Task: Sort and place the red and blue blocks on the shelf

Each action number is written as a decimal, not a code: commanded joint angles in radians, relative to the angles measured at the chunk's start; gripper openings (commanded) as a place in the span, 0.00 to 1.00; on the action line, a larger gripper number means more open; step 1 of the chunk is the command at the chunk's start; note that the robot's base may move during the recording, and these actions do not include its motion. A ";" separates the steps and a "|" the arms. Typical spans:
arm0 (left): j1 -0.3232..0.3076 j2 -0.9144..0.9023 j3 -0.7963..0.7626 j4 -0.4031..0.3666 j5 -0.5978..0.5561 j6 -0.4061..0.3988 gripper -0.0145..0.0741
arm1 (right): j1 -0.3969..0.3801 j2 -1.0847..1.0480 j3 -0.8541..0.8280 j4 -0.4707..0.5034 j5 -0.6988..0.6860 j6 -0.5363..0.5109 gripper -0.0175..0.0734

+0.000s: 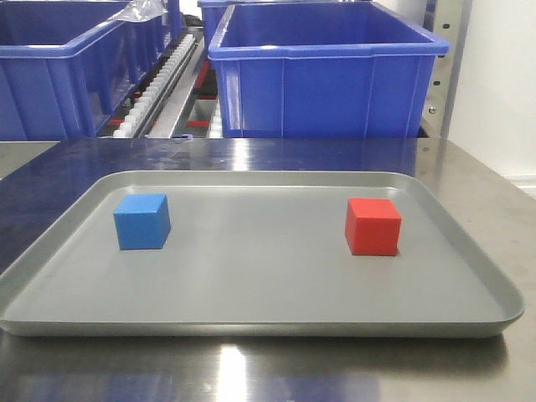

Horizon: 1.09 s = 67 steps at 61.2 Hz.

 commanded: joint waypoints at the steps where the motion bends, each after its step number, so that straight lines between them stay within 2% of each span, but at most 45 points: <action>1: -0.001 -0.015 0.026 -0.003 -0.078 -0.004 0.30 | -0.001 -0.020 -0.024 0.004 -0.081 -0.003 0.27; 32: -0.001 -0.015 0.026 -0.003 -0.078 -0.004 0.30 | -0.001 -0.020 -0.049 0.010 -0.085 -0.003 0.27; 45: -0.001 -0.015 0.026 -0.003 -0.078 -0.004 0.30 | -0.001 0.021 -0.218 0.010 0.152 -0.003 0.27; 57: -0.001 -0.015 0.026 -0.003 -0.078 -0.004 0.30 | -0.001 0.187 -0.401 0.024 0.370 -0.004 0.27; 67: -0.001 -0.015 0.026 -0.003 -0.078 -0.004 0.30 | -0.001 0.367 -0.500 0.107 0.487 -0.019 0.27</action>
